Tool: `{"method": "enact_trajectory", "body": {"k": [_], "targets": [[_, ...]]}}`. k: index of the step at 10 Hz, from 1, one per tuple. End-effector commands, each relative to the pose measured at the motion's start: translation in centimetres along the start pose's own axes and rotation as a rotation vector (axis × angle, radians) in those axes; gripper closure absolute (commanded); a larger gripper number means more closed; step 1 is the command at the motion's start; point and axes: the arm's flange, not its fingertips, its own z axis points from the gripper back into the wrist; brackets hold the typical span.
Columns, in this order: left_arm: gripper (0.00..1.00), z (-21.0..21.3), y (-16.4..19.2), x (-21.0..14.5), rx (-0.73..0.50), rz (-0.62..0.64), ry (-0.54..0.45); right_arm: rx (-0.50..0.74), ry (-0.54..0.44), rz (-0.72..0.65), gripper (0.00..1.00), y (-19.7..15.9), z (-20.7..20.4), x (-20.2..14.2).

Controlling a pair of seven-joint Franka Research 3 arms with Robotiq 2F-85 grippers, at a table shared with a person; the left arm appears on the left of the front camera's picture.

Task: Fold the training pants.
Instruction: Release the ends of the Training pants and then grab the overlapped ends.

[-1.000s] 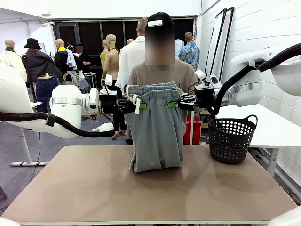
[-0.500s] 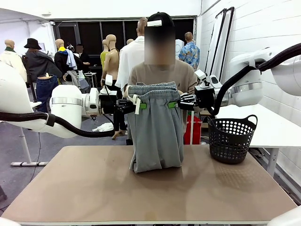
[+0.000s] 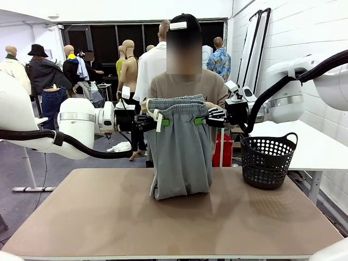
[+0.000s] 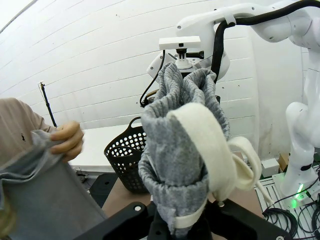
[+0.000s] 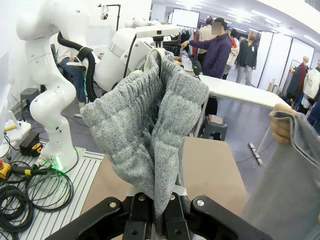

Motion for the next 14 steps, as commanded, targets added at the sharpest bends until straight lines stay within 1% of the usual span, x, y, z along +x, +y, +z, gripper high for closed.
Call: {"method": "enact_trajectory", "body": {"k": [1, 14], "targets": [[1.0, 0.0, -0.09, 0.23, 0.008, -0.016, -0.012, 0.004, -0.001, 0.0, 1.0, 0.06, -0.11, 0.04], [1.0, 0.0, -0.09, 0.23, 0.008, -0.016, -0.012, 0.004, -0.001, 0.0, 1.0, 0.06, -0.11, 0.04]]}}
